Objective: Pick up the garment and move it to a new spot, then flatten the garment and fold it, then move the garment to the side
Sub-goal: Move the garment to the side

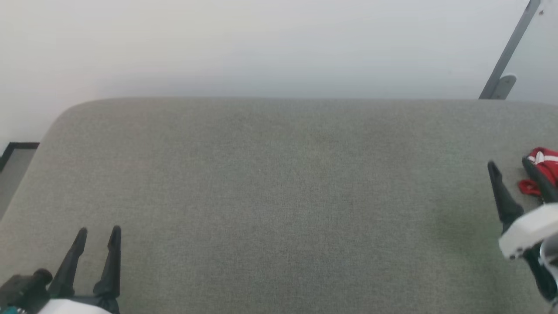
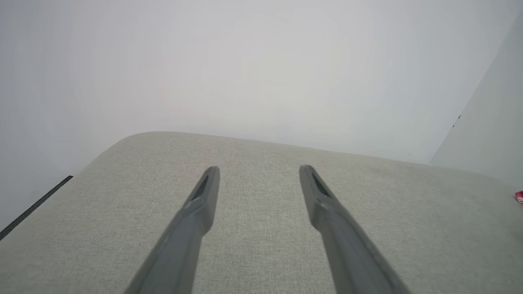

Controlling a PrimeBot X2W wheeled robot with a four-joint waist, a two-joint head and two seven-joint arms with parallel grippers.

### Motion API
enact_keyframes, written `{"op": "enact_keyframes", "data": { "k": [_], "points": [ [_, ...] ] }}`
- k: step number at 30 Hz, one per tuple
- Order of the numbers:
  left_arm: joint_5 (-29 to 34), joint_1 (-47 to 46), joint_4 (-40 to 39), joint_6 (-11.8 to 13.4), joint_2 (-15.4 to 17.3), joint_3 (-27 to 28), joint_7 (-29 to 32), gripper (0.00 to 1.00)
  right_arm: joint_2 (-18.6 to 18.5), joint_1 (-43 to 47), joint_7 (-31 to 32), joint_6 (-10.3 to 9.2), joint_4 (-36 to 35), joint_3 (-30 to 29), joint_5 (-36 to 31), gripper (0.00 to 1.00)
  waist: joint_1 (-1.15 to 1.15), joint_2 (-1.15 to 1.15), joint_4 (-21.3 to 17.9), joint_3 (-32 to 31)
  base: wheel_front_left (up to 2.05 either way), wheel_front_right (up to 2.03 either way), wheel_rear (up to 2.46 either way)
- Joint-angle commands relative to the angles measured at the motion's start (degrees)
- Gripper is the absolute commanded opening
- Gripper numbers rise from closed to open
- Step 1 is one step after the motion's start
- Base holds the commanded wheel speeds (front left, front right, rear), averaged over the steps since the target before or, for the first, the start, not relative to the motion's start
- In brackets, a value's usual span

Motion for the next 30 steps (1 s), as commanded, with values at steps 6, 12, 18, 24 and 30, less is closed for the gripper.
{"op": "enact_keyframes", "data": {
  "k": [6,12,18,24,30],
  "points": [
    [0.23,2.64,-0.60,-0.10,-0.68,1.42,-0.25,1.00,2.45,6.25,-2.11,-0.10,-2.72,-2.33,-1.47,1.00,0.00,0.00,0.12,-1.65,0.00,0.00,0.00],
    [-0.25,3.75,-0.42,-0.10,-0.82,1.57,-0.25,1.00,5.03,10.98,-2.96,-0.10,-4.77,-4.72,-2.69,1.00,0.00,0.00,0.35,-2.35,0.00,0.00,0.00],
    [-0.46,4.25,-0.28,-0.10,-0.58,1.82,-0.24,1.00,7.10,14.09,-2.94,-0.10,-6.79,-6.12,-3.44,1.00,0.00,0.00,0.03,-2.76,0.00,0.00,0.00],
    [-0.63,4.81,-0.36,-0.10,-0.20,1.72,-0.24,1.00,8.71,16.26,-2.44,-0.10,-8.12,-6.39,-3.62,1.00,0.00,0.00,-0.46,-2.81,0.00,0.00,0.00],
    [-0.43,4.82,-0.63,-0.10,-0.32,1.48,-0.25,1.00,9.21,16.88,-2.35,-0.10,-8.43,-6.18,-3.47,1.00,0.00,0.00,-0.83,-2.61,0.00,0.00,0.00]
  ]
}}
